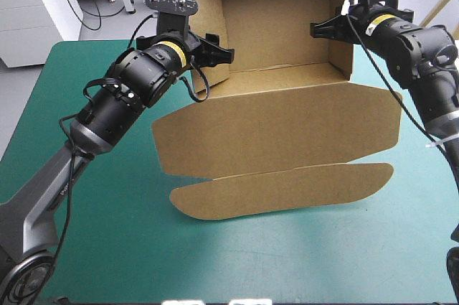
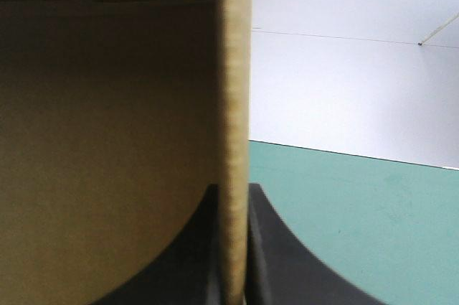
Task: Fold the box
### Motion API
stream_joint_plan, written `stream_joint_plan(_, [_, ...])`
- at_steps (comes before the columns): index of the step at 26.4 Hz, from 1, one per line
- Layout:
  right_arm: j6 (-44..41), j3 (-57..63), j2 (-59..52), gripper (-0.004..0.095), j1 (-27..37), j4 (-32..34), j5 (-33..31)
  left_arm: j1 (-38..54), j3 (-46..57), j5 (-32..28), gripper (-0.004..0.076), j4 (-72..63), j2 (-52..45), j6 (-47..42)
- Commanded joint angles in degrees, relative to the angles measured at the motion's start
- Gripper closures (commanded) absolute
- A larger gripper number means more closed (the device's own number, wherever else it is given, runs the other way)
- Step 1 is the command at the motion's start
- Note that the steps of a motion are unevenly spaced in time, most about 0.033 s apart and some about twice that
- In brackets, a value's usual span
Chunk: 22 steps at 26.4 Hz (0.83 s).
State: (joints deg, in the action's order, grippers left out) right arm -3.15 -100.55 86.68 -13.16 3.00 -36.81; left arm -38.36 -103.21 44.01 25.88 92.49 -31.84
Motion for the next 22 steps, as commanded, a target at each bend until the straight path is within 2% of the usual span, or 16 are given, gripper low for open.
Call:
stream_joint_plan(1, [-0.98, -1.86, -2.33, 0.0918, 0.04, -0.45, 5.16, -1.16, -2.45, -3.35, 0.0413, 4.69, -1.6, -6.22])
stream_joint_plan(3, [-1.09, -1.86, -2.33, 0.0918, 0.04, -0.59, 5.16, -1.16, -2.52, -4.69, 0.0546, 4.21, -1.6, -7.16])
stream_joint_plan(7, [-1.07, -1.86, -2.33, 0.0918, 0.04, -0.68, 5.61, -1.16, -2.52, -8.27, 0.0718, 2.5, -1.35, -7.16])
stream_joint_plan(13, [-0.15, -1.86, -2.33, 0.0922, 0.04, -0.82, 3.93, -1.01, -2.52, -8.75, 0.0725, 1.41, 0.6, -7.5])
stream_joint_plan(22, [2.01, -1.86, 0.1, 0.0922, 0.04, -1.1, -5.93, 0.8, -2.52, -1.03, 0.0725, 0.7, 4.59, -7.31])
